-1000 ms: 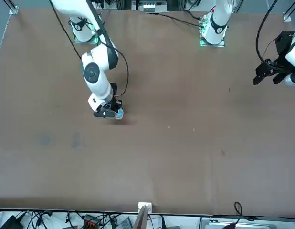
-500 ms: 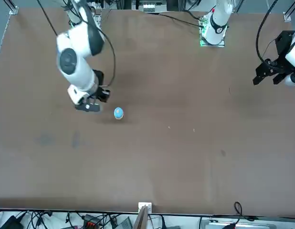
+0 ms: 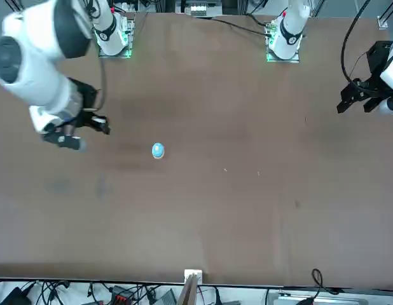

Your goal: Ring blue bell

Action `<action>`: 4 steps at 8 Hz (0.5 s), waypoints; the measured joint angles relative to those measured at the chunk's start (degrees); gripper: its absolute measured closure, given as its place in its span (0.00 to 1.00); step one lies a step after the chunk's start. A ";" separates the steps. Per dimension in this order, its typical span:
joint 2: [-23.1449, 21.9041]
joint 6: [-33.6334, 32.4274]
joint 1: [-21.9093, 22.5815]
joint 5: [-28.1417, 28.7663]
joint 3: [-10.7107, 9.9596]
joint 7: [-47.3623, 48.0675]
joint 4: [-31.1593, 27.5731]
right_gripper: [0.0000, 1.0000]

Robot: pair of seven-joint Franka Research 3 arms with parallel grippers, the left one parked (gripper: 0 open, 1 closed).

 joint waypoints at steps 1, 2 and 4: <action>0.06 -0.36 -2.11 -0.20 -0.41 -2.18 0.89 0.37; 0.09 -0.66 -4.65 -0.38 -1.23 -4.99 1.73 0.19; 0.18 -1.14 -12.27 -0.42 -2.82 -17.25 2.51 0.00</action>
